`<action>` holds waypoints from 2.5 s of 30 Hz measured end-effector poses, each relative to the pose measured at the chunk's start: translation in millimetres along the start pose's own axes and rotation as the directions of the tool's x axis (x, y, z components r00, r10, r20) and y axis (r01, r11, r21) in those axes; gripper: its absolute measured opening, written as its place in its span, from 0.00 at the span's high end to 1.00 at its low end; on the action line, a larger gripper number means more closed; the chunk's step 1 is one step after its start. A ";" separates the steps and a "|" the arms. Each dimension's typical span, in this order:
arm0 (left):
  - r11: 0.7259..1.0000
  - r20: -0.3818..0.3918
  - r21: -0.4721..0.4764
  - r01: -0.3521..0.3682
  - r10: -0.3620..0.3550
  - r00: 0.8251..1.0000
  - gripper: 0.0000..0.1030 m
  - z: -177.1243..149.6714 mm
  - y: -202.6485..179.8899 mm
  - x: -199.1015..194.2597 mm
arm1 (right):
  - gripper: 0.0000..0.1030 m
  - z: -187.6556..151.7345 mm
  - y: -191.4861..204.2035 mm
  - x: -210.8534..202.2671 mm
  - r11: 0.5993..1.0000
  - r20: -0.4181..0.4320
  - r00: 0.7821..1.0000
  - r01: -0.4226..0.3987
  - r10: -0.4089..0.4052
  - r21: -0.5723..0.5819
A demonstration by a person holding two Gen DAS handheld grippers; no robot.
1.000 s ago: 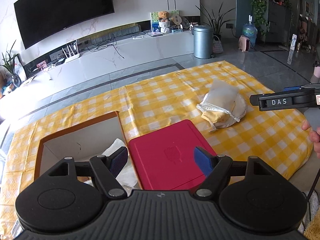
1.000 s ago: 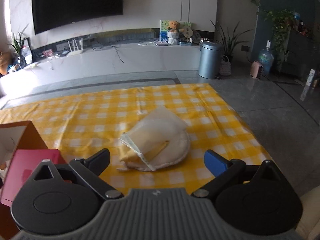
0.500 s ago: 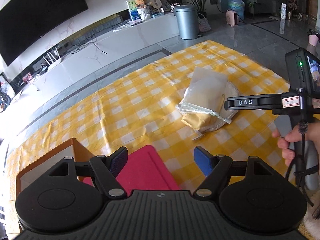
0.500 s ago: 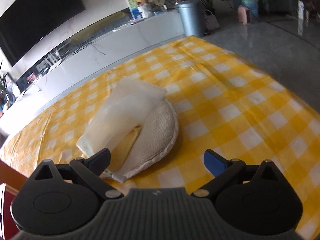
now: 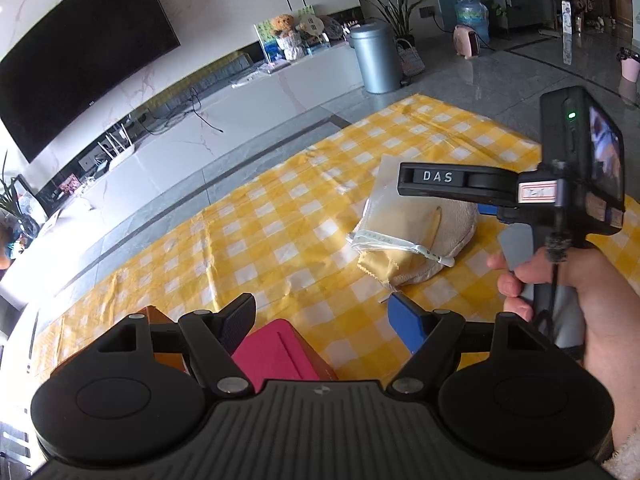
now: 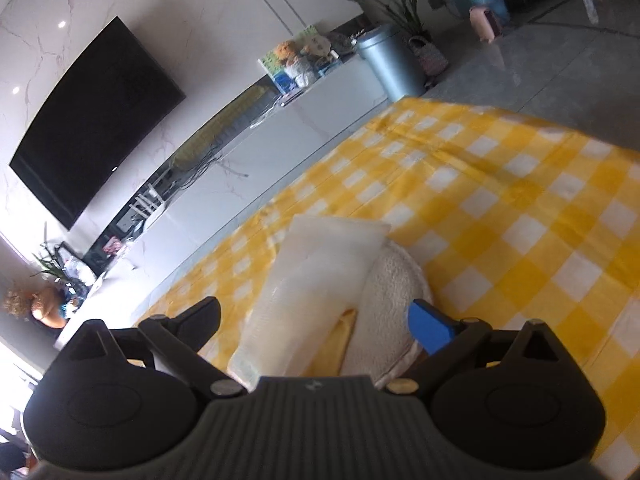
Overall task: Organize soft objects
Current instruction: 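Move the right tool to the bubble-wrap bag and grasp it, then grasp the yellow cloth with the left tool while the right tool lifts the bubble-wrap bag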
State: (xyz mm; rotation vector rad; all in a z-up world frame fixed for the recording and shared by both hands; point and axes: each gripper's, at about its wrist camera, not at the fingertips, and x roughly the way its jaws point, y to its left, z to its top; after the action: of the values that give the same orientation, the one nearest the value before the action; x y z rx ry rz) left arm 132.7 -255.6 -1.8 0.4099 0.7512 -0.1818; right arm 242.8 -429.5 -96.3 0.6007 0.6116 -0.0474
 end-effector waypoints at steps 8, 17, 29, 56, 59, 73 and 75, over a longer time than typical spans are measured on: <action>1.000 0.012 -0.004 0.020 -0.020 1.000 0.14 -10.6 15.4 -23.2 | 0.02 -13.8 42.0 37.5 0.925 0.021 0.994 0.107 -0.107 -0.364; 0.998 -0.003 0.053 -0.013 0.014 1.000 0.14 -26.4 30.7 -25.4 | 0.37 -28.5 53.2 65.3 0.780 0.008 0.988 0.128 -0.155 -0.612; 0.999 0.003 -0.028 0.024 -0.024 1.000 0.14 -43.9 63.1 -42.8 | 0.73 -26.7 41.9 28.3 0.838 -0.159 0.975 0.047 -0.157 -0.544; 0.966 -0.095 0.204 0.157 -0.140 0.986 0.10 -12.3 -11.2 26.4 | 0.97 -15.8 -27.2 -85.0 0.999 -0.172 0.985 -0.039 0.034 -0.024; 0.916 -0.083 0.349 0.197 -0.180 0.980 0.10 -13.1 -42.3 39.2 | 0.97 -13.3 -32.4 -90.0 0.996 -0.153 0.985 -0.082 0.084 0.016; 0.852 0.015 0.484 0.200 -0.237 0.971 0.23 -27.2 -105.2 84.1 | 0.97 -5.0 -50.8 -96.0 0.962 -0.105 0.968 -0.210 0.230 0.173; 0.866 0.009 0.457 0.205 -0.235 0.972 0.61 -26.4 -106.0 87.9 | 0.97 -5.1 -51.3 -97.9 0.962 -0.099 0.968 -0.211 0.231 0.175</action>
State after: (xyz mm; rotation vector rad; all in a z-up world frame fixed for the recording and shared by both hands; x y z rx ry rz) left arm 147.3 -341.7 -111.5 0.7599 0.6879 -0.5927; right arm 148.5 -482.0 -71.9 0.8330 0.6566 0.1507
